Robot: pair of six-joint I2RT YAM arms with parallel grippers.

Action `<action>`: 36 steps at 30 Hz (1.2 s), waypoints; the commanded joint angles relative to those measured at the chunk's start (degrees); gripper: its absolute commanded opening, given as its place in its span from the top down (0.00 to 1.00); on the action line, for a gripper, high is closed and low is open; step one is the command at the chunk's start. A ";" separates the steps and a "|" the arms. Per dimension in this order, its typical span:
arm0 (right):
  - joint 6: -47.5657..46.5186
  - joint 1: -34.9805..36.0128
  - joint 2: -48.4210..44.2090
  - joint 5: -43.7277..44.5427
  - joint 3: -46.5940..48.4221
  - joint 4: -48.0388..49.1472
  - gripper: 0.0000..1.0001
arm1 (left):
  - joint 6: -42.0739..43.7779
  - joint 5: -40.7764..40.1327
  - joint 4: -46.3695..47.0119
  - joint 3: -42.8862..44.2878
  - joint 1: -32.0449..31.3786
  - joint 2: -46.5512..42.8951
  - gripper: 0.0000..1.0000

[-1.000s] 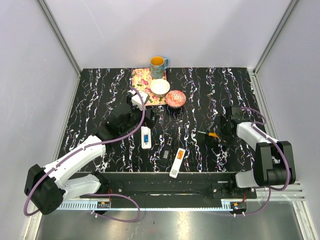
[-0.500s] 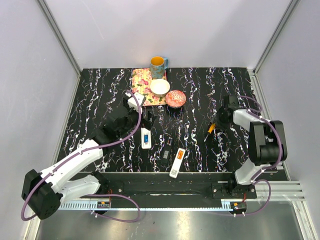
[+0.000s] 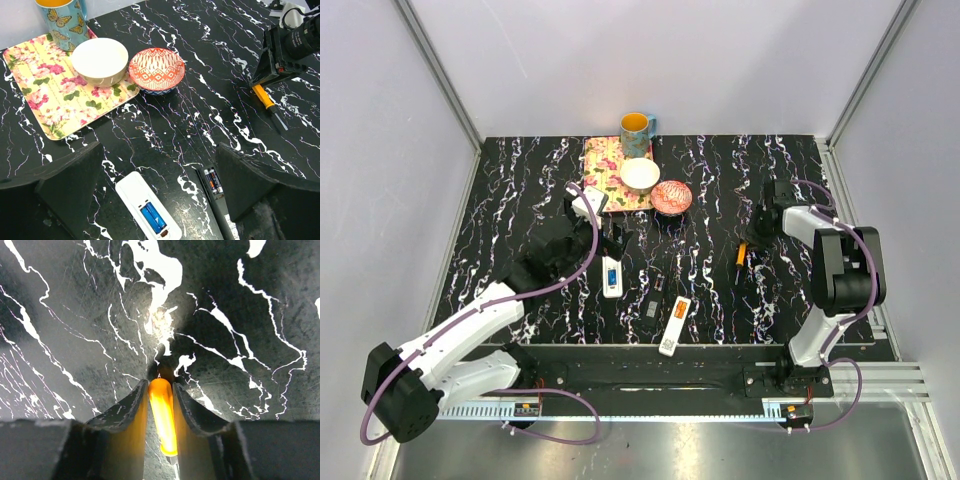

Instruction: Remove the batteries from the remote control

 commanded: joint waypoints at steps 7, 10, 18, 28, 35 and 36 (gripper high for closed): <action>-3.52 5.05 3.34 1.10 0.87 -10.05 0.57 | -1.57 0.45 5.06 -0.95 -0.17 -1.69 0.01; -4.31 6.02 4.30 3.21 1.67 -12.07 0.56 | -1.66 0.45 4.36 -0.95 -0.17 -1.77 0.01; -6.77 6.73 7.11 6.73 4.65 -16.20 0.86 | -2.01 0.37 4.45 -1.31 -0.17 -2.83 0.01; -7.83 6.73 3.79 -0.90 5.71 -13.93 1.00 | -3.42 0.62 4.27 -0.95 -0.08 -0.37 0.01; -6.60 6.90 -6.93 -7.94 3.34 -8.48 1.00 | -5.61 8.35 5.50 1.94 -0.08 5.07 0.01; -6.34 6.99 -9.38 -8.65 2.64 -7.00 1.00 | -6.66 9.50 5.67 3.16 -0.08 5.95 0.01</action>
